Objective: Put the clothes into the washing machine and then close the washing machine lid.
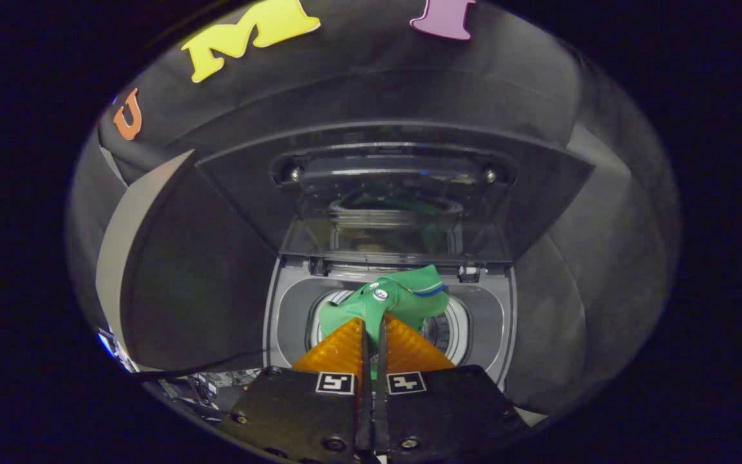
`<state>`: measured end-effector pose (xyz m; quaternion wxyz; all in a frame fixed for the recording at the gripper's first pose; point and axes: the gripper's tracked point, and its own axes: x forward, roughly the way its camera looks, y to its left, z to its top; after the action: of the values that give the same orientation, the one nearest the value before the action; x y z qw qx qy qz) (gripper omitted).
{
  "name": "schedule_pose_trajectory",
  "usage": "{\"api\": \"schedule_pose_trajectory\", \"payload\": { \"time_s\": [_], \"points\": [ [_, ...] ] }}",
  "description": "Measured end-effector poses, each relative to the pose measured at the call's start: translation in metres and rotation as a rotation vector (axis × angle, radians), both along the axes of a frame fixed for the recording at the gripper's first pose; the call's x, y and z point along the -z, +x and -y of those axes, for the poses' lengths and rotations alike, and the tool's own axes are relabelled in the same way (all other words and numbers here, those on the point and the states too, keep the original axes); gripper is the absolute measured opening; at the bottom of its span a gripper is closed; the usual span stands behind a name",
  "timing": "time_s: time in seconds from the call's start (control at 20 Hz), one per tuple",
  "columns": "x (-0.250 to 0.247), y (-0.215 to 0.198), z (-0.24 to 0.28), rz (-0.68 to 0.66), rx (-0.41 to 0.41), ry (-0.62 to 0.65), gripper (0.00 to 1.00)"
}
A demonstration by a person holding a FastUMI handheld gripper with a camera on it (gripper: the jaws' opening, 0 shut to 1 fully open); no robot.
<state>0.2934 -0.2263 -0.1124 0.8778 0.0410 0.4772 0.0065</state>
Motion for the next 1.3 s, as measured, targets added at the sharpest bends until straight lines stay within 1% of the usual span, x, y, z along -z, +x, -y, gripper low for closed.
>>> {"api": "schedule_pose_trajectory", "payload": {
  "time_s": [0.1,0.25,0.3,0.35,0.4,0.55,0.75,0.85,1.0,1.15,1.25,1.3],
  "points": [
    [0.022,0.001,0.000,-0.014,-0.014,0.018,0.06],
    [0.056,0.000,0.007,-0.025,-0.023,0.003,0.10],
    [0.054,0.000,0.006,-0.017,-0.026,0.021,0.11],
    [0.054,0.002,0.005,-0.003,-0.030,0.026,0.10],
    [0.046,0.000,0.009,0.017,-0.038,0.015,0.11],
    [0.016,0.005,0.008,0.113,-0.093,-0.023,0.50],
    [-0.021,0.011,0.007,0.236,-0.159,-0.099,0.67],
    [-0.041,0.017,0.000,0.318,-0.178,-0.087,0.67],
    [-0.081,0.029,-0.002,0.436,-0.182,-0.107,0.67],
    [-0.120,0.052,-0.007,0.558,-0.181,-0.091,0.67],
    [-0.138,0.072,-0.007,0.602,-0.176,-0.095,0.67],
    [-0.145,0.085,-0.004,0.615,-0.161,-0.104,0.76]
  ]
}}
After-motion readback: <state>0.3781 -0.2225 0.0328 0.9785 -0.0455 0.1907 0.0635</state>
